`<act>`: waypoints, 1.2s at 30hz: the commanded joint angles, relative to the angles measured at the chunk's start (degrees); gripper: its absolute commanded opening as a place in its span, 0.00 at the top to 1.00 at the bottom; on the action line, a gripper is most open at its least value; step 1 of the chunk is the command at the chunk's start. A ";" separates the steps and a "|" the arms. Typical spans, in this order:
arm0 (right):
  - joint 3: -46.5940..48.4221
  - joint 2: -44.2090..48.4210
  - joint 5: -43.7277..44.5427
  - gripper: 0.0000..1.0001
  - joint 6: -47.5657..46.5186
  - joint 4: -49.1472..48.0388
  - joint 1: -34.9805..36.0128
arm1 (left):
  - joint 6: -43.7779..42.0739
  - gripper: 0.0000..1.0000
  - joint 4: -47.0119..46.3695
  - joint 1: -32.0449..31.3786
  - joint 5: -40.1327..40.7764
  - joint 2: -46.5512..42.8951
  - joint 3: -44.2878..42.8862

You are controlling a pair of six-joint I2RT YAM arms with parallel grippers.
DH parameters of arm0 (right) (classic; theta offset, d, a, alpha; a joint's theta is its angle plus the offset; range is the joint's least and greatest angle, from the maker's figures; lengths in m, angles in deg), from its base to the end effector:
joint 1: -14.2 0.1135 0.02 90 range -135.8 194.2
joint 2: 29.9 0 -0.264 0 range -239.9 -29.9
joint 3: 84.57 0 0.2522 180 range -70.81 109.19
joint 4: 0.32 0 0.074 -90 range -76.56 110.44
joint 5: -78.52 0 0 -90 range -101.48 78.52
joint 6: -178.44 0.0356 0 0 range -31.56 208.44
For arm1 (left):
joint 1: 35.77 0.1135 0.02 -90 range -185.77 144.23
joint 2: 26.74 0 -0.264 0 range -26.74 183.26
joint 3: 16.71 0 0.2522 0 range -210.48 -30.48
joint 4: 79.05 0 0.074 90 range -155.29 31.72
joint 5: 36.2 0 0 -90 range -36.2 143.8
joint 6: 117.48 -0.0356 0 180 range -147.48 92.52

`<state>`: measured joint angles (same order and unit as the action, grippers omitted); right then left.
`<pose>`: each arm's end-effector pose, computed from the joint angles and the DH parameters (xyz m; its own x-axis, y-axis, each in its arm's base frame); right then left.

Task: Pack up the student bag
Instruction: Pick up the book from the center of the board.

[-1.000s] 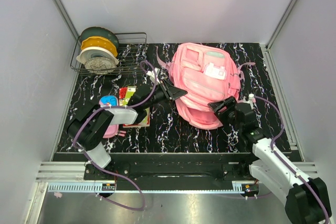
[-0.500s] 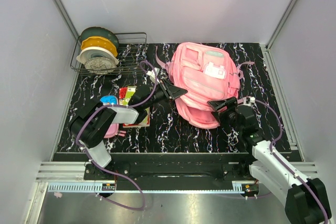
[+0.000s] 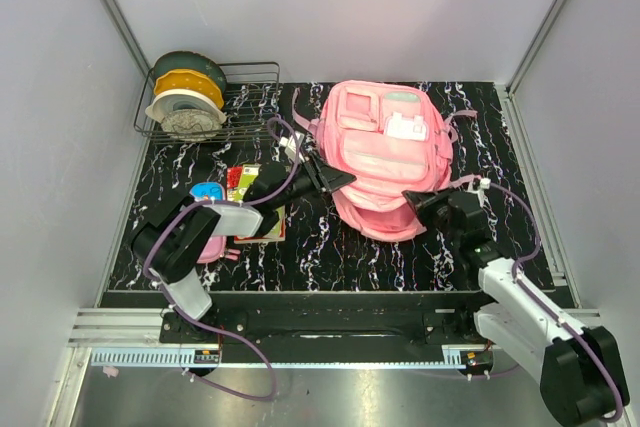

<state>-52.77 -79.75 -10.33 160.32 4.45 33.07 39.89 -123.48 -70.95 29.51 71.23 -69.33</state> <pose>0.1806 0.0610 0.1946 -0.4048 0.8658 -0.2941 0.2537 0.4153 0.8736 0.2697 -0.2080 0.1938 -0.8001 -0.4653 -0.3786 0.3193 0.2040 -0.9254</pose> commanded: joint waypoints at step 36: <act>7.71 8.71 9.67 1.00 -2.18 6.35 0.37 | -44.08 0.01 71.03 18.48 29.31 -32.33 -1.40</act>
<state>-45.75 -71.71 0.90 159.86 16.27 33.31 -2.14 -50.76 -53.96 62.38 36.48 -70.81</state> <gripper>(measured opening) 0.025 0.988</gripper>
